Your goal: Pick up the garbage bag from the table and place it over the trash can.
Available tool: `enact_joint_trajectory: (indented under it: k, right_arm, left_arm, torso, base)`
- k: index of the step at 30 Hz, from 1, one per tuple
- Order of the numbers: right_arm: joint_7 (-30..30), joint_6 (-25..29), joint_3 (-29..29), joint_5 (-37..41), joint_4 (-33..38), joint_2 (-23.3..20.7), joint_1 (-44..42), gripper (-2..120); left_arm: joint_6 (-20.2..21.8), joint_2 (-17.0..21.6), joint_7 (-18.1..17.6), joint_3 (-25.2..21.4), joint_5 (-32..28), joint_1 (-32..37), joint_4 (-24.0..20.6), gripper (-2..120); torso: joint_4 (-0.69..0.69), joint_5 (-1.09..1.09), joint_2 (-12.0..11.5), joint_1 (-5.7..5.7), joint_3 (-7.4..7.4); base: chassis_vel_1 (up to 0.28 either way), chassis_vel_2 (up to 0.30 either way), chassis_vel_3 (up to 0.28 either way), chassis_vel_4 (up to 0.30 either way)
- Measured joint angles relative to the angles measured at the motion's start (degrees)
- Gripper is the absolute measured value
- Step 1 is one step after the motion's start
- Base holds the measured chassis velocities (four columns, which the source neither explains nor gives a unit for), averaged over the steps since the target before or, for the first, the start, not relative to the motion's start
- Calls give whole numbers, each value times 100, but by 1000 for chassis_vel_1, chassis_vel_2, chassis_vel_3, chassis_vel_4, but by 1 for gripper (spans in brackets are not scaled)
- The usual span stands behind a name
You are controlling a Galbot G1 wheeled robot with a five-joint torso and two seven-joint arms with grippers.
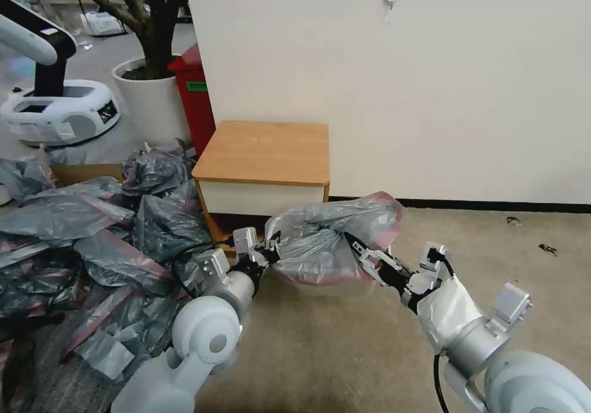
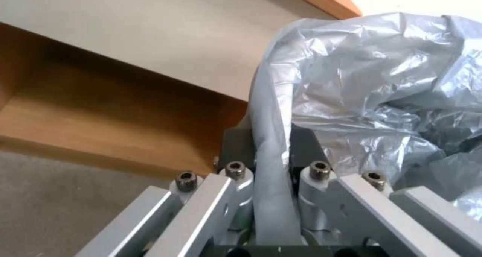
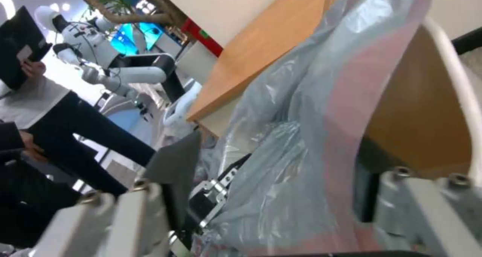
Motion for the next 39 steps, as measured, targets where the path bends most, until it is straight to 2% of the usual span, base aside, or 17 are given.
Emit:
enact_joint_trajectory:
  k: [1, 3, 6, 7, 10, 13, 16, 28, 39]
  right_arm:
    - [21, 10, 2, 1, 0, -11, 1, 56]
    - [28, 13, 3, 2, 0, -15, 1, 54]
    - [72, 54, 12, 10, 0, -43, 0, 39]
    - [72, 54, 12, 10, 0, -43, 0, 39]
    - [119, 88, 12, 18, 0, -52, 2, 24]
    - [127, 91, 11, 20, 0, -54, 0, 17]
    - [142, 93, 13, 20, 0, -67, -5, 2]
    - [152, 92, 111, 20, 0, -157, -36, 0]
    - [168, 92, 279, 100, 0, -291, -181, 0]
  left_arm:
    - [2, -7, 0, 2, -12, -1, -8, 7]
    - [2, -9, 0, 2, -15, -1, -11, 7]
    - [5, -18, 0, -7, -59, 17, -75, 7]
    - [5, -18, 0, -7, -59, 17, -75, 7]
    - [7, -9, 0, -34, -78, 40, -114, 7]
    - [8, 6, 0, -49, -88, 46, -124, 7]
    - [10, 17, -3, -95, -122, 61, -152, 7]
    - [23, 12, -102, -196, -312, 75, -160, 7]
    - [88, 95, -205, -653, -745, -15, 21, 7]
  torso:
    - [0, 0, 0, 0, 0]
    - [0, 0, 0, 0, 0]
    - [0, 0, 0, 0, 0]
    - [0, 0, 0, 0, 0]
    - [0, 0, 0, 0, 0]
    - [0, 0, 0, 0, 0]
    - [0, 0, 0, 0, 0]
    - [0, 0, 0, 0, 0]
    - [0, 0, 0, 0, 0]
  base:
    - [0, 0, 0, 0]
    - [0, 0, 0, 0]
    - [0, 0, 0, 0]
    - [0, 0, 0, 0]
    - [0, 0, 0, 0]
    - [0, 0, 0, 0]
    - [0, 0, 0, 0]
    - [0, 0, 0, 0]
    - [0, 0, 0, 0]
